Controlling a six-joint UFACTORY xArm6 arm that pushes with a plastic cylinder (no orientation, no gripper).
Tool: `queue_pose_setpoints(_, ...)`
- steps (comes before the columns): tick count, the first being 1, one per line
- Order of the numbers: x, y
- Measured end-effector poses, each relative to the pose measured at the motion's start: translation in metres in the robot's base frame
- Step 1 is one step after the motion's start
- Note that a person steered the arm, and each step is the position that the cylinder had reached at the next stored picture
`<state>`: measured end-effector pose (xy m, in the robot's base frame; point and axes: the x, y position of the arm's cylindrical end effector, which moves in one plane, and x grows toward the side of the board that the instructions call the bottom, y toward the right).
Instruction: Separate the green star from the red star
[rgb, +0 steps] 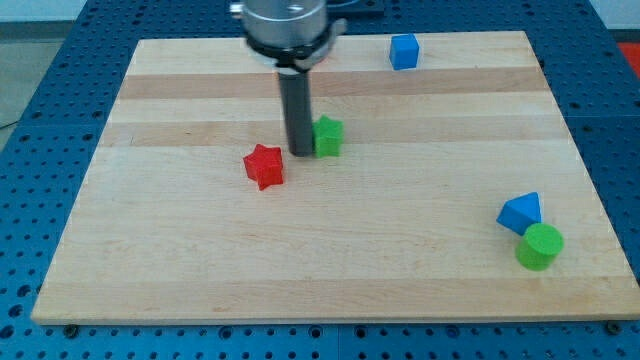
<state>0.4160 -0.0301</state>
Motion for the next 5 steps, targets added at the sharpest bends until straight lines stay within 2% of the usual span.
queue_pose_setpoints(2, -0.016, -0.067)
queue_pose_setpoints(3, -0.052, -0.035)
queue_pose_setpoints(4, -0.051, 0.047)
queue_pose_setpoints(5, 0.0, 0.126)
